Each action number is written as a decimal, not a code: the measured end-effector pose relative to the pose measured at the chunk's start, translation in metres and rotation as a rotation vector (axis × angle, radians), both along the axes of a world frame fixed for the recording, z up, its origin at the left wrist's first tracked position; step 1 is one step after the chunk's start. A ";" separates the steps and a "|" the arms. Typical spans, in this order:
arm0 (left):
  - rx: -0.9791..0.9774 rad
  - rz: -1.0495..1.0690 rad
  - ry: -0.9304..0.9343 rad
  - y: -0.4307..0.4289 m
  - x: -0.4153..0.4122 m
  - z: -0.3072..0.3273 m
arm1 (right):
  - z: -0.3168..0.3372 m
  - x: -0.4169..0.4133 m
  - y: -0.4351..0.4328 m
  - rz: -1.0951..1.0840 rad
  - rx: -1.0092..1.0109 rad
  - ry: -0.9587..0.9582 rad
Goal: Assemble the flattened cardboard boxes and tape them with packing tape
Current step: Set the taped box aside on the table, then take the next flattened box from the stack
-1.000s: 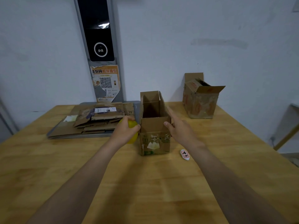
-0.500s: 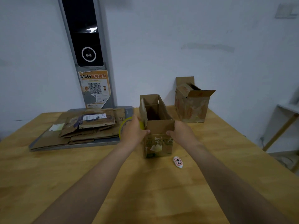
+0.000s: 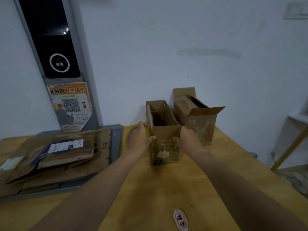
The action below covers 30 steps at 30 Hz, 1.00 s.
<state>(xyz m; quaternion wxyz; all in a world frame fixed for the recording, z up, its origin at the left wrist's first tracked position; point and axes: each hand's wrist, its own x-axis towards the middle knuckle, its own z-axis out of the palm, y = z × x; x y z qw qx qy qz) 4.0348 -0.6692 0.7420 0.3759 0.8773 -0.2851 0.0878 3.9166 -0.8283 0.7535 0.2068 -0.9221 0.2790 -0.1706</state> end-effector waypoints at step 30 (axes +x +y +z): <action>0.598 -0.017 -0.338 0.153 -0.013 0.049 | 0.047 -0.018 0.088 0.236 -0.201 0.285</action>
